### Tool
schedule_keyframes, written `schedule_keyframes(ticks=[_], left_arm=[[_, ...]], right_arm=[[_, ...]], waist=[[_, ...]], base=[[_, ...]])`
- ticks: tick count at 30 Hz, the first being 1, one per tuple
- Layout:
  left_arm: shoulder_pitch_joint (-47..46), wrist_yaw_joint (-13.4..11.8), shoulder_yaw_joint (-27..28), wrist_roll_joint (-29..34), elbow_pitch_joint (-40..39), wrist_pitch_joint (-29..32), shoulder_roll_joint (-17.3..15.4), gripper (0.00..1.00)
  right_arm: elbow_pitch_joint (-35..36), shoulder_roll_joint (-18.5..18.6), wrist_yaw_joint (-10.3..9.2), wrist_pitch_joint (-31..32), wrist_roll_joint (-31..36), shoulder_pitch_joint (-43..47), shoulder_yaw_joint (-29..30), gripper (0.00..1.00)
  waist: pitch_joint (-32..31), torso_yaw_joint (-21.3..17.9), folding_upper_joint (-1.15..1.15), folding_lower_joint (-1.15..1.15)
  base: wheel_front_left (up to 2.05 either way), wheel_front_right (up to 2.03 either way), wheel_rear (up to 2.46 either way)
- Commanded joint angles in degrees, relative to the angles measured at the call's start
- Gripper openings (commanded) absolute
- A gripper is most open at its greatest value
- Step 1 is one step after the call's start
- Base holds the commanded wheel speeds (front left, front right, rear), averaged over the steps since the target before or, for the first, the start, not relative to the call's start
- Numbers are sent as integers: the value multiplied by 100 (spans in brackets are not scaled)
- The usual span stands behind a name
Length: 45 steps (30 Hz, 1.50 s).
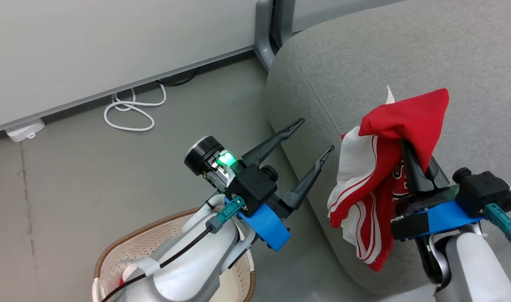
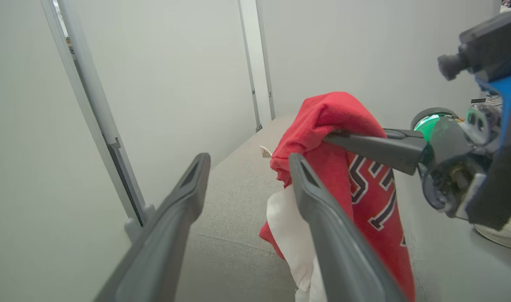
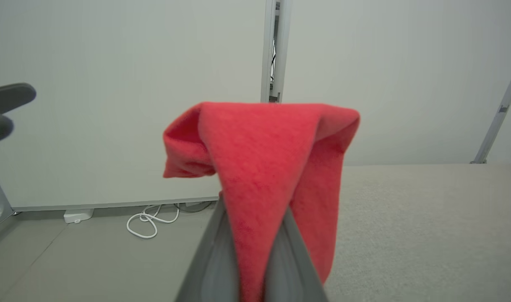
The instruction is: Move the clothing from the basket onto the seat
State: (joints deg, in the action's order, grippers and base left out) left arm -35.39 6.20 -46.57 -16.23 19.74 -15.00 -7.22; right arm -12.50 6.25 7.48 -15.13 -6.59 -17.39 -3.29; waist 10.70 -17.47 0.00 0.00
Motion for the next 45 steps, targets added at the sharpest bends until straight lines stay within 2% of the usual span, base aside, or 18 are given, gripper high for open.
schedule_keyframes(ticks=[1, 10, 16, 21, 27, 36, 40, 43, 45], left_arm=[[-68, 11, -8, -7, 20, -26, -14, 100], [-146, 6, -121, -5, 72, -27, -3, 100], [-186, -28, -98, 4, 54, -27, -15, 100], [-272, -60, -95, 45, 32, -16, -60, 100], [-536, -39, -146, 125, -35, 72, -87, 100], [-1051, -11, -257, 254, -132, 205, -65, 100], [-1212, -6, -275, 295, -150, 227, -80, 100], [-1274, -12, -281, 315, -159, 260, -139, 100], [-1297, -14, -298, 332, -159, 263, -170, 100]], right_arm=[[47, -26, 3, -5, 23, 90, 38, 0], [111, -88, 3, -4, -21, 222, 173, 0], [340, 20, 3, -5, -99, -200, 349, 0], [556, 311, 3, -4, -22, -952, 615, 0], [670, 1045, 2, -5, 128, -2305, 1329, 0], [17, 2030, 2, -2, -3, -3914, 2265, 0], [-694, 2451, 2, -3, 120, -4325, 2235, 0], [-1262, 2547, 2, -2, 132, -4504, 2166, 0], [-1609, 2442, 2, -3, 186, -4561, 2135, 0]], waist=[[35, -141, 0, 0], [76, -307, 0, 0], [185, -276, 0, 0], [445, -241, 0, 0], [1110, -60, 0, 0], [2170, 323, 0, 0], [2535, 454, 0, 0], [2755, 496, 0, 0], [2849, 504, 0, 0]], base=[[0, 0, 0], [0, 0, 0], [0, 0, 0], [0, 0, 0], [0, 0, 0], [0, 0, 0], [0, 0, 0], [0, 0, 0], [0, 0, 0]])
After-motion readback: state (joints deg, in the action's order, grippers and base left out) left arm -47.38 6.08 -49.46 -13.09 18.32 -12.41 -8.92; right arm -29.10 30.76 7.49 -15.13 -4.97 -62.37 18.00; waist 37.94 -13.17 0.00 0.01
